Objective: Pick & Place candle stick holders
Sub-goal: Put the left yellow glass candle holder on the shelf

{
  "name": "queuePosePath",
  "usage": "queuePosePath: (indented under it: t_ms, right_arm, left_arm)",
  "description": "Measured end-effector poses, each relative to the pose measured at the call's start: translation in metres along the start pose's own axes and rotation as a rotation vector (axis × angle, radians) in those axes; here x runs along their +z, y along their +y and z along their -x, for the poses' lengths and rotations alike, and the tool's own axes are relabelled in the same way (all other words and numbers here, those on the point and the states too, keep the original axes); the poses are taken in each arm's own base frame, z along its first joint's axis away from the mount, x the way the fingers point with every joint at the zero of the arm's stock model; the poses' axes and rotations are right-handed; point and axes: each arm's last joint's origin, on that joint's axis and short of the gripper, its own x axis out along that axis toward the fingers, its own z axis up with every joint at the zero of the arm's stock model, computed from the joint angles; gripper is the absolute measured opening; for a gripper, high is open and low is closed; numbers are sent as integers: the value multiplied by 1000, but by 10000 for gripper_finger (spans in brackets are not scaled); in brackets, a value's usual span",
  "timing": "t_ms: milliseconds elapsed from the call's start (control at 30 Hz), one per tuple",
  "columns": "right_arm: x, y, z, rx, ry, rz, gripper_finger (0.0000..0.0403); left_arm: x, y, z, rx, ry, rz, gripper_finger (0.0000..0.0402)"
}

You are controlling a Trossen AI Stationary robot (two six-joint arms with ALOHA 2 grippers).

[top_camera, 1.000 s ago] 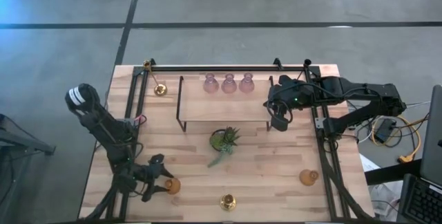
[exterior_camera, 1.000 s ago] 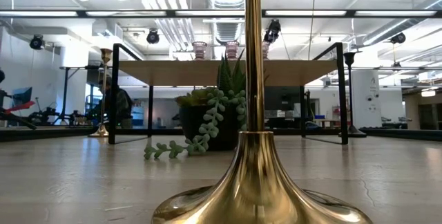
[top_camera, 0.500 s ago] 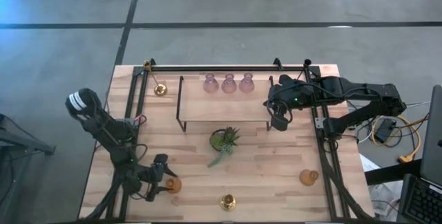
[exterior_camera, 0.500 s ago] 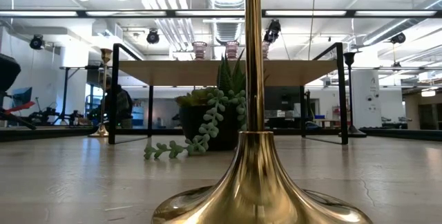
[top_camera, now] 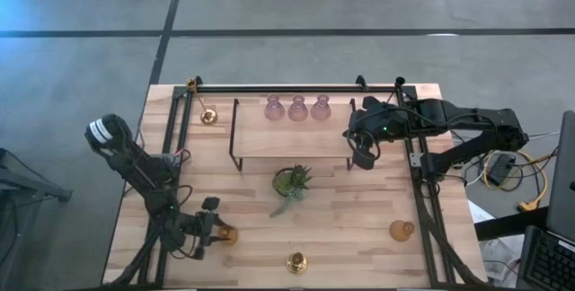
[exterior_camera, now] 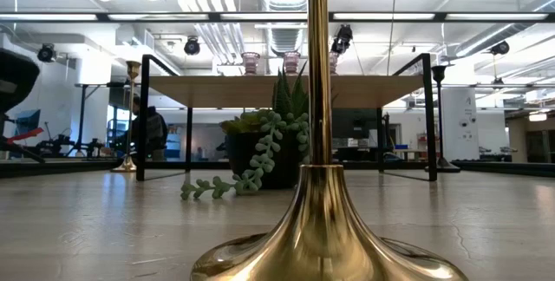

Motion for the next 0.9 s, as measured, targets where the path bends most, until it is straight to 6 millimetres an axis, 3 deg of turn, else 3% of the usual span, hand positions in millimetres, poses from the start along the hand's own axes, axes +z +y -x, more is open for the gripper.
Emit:
queuePosePath:
  t_ms: [167, 333, 567, 900]
  right_arm:
    - [0, 0, 0, 0, -2, 7, 8]
    - [1, 0, 0, 3, -14, 4, 8]
    - [1, 0, -1, 4, -11, 5, 8]
    - [-1, 0, -1, 9, 17, 17, 8]
  left_arm:
    - [14, 11, -7, 47, -51, 72, 128]
    - [41, 34, -13, 77, -103, 177, 128]
    - [105, 70, -23, 121, -212, 166, 128]
    - [201, 133, -22, 438, -178, 65, 128]
